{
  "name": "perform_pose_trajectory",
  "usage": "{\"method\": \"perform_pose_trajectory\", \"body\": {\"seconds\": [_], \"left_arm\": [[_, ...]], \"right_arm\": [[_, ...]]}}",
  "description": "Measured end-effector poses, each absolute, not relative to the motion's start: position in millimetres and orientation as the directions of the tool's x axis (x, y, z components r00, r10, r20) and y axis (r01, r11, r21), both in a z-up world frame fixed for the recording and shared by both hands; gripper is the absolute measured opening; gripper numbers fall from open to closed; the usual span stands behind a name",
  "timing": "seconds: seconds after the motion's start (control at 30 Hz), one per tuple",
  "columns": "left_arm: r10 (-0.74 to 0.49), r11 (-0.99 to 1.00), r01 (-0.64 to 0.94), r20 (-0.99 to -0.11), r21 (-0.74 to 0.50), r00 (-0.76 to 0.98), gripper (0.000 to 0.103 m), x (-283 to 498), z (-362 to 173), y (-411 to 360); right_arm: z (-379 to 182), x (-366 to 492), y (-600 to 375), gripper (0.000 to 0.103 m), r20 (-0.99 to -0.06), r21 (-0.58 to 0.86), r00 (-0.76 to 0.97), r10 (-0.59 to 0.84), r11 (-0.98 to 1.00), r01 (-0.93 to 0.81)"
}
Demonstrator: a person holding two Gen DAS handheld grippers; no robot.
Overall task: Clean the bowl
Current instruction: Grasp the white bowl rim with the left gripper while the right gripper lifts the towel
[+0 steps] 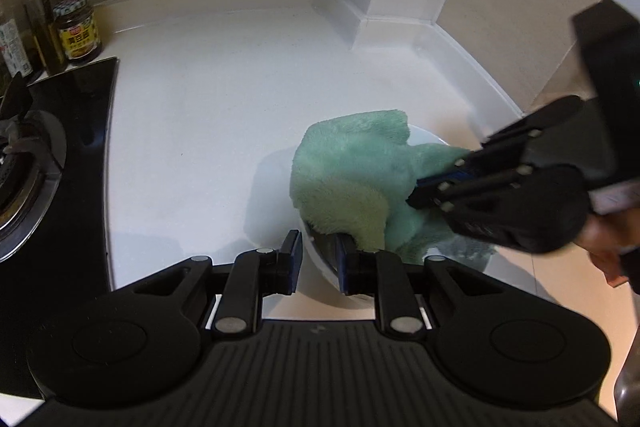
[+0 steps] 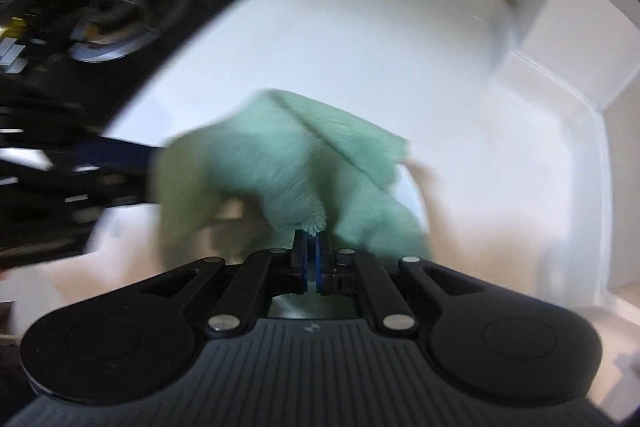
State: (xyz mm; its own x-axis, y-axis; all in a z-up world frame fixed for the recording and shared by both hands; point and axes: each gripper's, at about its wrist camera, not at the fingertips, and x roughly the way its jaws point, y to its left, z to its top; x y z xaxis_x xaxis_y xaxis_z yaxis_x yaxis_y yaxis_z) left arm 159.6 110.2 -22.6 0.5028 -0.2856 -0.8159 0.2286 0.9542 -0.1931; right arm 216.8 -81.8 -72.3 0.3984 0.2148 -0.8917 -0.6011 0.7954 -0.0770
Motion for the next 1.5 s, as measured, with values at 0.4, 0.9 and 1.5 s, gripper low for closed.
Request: {"method": "perform_pose_trajectory", "body": {"seconds": [0.4, 0.9, 1.5], "left_arm": [[-0.237, 0.963, 0.231, -0.833, -0.136, 0.500, 0.026, 160, -36, 100], [-0.191, 0.967, 0.239, -0.865, -0.085, 0.463, 0.027, 168, -39, 100], [-0.197, 0.964, 0.248, -0.877, -0.093, 0.437, 0.031, 173, -51, 93]], "right_arm": [[-111, 235, -63, 0.002, -0.928, 0.198, 0.091, 0.361, 0.685, -0.701], [-109, 257, -77, 0.002, -0.931, 0.185, 0.051, 0.363, 0.585, -0.790], [19, 218, -173, 0.000, -0.810, -0.089, 0.467, 0.355, 0.712, -0.696]]}}
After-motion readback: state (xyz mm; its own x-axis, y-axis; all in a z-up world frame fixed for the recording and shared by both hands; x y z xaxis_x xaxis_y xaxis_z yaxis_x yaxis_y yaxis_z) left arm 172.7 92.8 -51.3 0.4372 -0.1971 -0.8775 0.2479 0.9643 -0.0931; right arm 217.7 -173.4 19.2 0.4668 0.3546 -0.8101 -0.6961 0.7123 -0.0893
